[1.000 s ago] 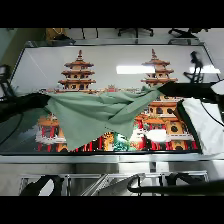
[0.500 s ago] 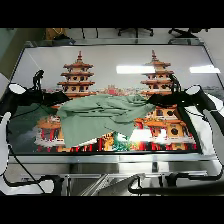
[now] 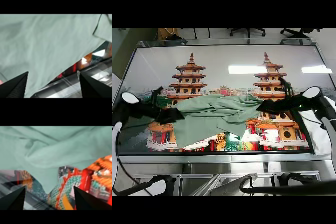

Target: Fold the shirts.

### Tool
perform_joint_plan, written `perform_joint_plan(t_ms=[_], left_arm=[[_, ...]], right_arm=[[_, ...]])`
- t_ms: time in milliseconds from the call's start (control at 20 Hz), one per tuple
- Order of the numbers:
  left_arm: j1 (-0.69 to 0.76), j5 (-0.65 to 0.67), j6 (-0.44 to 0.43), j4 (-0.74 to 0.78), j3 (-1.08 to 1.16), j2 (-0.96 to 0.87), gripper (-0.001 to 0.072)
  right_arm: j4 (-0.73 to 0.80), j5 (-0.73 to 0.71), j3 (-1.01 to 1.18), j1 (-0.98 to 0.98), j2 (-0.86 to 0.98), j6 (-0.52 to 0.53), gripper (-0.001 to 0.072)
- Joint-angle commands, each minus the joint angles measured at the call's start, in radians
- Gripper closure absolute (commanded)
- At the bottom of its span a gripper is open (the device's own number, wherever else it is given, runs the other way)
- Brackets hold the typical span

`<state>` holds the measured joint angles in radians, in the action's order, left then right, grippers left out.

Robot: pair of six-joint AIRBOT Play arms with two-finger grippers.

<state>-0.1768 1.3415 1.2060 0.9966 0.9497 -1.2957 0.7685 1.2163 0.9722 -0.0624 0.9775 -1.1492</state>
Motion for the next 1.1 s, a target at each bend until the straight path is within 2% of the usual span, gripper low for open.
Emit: perform_joint_plan(t_ms=[0, 150, 250, 400, 650, 800, 900, 1000, 1050], left_arm=[[-0.003, -0.116, 0.055, 0.057, -0.251, 0.172, 0.0008], [-0.003, -0.206, 0.105, 0.058, -0.379, 0.277, 0.0008], [-0.003, -0.262, 0.113, 0.059, -0.433, 0.320, 0.0009], [-0.003, -0.312, 0.113, 0.068, -0.465, 0.341, 0.0008], [-0.003, -0.366, 0.142, 0.112, -0.465, 0.338, 0.0008], [-0.003, -0.373, 0.146, 0.099, -0.465, 0.262, 0.0008], [0.006, -0.391, 0.125, 0.033, -0.464, 0.179, 0.0009], [0.027, -0.399, 0.042, -0.057, -0.453, 0.101, 0.0010], [0.045, -0.399, 0.014, -0.090, -0.436, 0.066, 0.0111]], right_arm=[[-0.092, -0.067, -0.164, 0.092, -0.029, 0.023, 0.0059], [-0.164, -0.211, -0.217, 0.167, -0.002, 0.049, 0.0067], [-0.236, -0.245, -0.217, 0.192, 0.024, 0.097, 0.0068], [-0.355, -0.268, -0.217, 0.193, 0.064, 0.181, 0.0067], [-0.417, -0.312, -0.217, 0.193, 0.118, 0.220, 0.0069], [-0.472, -0.312, -0.217, 0.193, 0.141, 0.246, 0.0069], [-0.476, -0.311, -0.217, 0.193, 0.147, 0.246, 0.0069], [-0.484, -0.311, -0.216, 0.193, 0.147, 0.248, 0.0071], [-0.498, -0.311, -0.216, 0.193, 0.147, 0.266, 0.0137]])
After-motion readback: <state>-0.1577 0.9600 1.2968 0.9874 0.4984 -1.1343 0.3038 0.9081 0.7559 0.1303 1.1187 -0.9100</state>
